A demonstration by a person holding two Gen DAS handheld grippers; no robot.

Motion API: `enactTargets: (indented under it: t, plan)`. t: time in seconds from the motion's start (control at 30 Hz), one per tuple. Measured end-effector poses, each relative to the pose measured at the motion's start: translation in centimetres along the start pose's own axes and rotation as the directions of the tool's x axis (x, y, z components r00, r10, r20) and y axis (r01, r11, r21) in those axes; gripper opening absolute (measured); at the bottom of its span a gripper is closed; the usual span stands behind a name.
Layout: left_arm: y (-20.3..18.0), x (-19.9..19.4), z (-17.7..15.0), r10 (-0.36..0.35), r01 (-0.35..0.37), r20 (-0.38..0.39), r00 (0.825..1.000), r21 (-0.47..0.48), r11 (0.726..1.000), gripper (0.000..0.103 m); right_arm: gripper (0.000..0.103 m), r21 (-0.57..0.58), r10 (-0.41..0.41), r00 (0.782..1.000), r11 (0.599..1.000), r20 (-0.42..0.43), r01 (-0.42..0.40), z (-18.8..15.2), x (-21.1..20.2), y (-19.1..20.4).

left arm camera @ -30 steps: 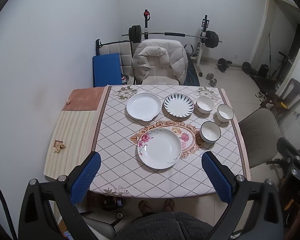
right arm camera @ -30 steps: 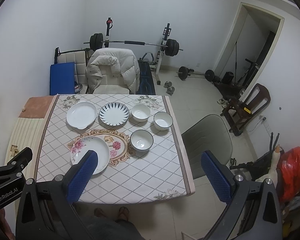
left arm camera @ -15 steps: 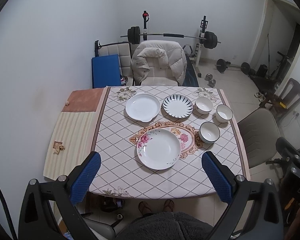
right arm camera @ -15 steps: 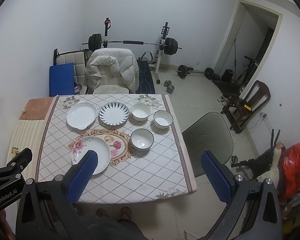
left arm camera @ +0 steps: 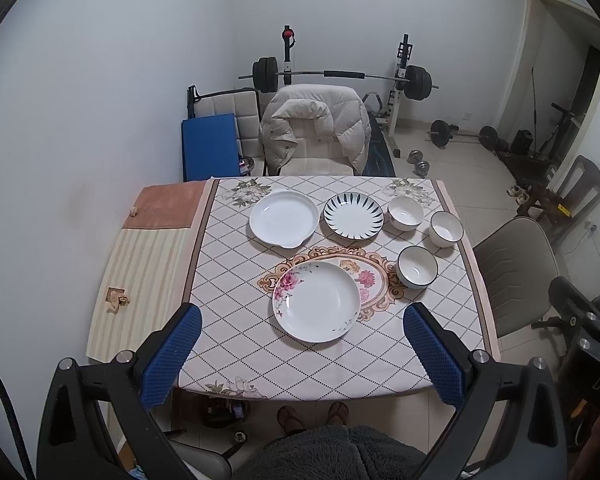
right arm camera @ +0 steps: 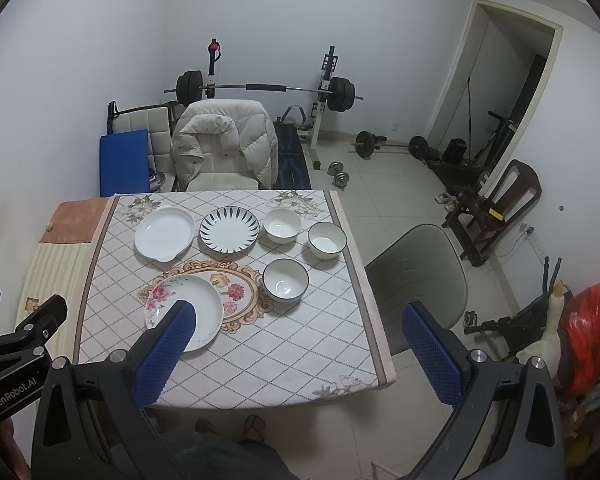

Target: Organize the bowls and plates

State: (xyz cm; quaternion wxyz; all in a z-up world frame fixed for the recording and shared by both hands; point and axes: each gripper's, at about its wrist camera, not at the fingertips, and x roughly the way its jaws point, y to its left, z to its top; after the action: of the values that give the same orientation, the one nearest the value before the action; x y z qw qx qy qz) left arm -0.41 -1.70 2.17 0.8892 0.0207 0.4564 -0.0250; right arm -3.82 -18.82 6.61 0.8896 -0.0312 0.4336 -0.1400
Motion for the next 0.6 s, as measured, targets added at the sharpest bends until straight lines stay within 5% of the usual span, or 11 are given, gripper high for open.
enactTargets:
  t: [0.6]
  plan:
    - [-0.33,0.19,0.18,0.0,0.0,0.016,1.0,-0.002,1.0,0.103,0.103,0.014,0.014,1.0,1.0,0.008,-0.014,0.43,-0.2,-0.18]
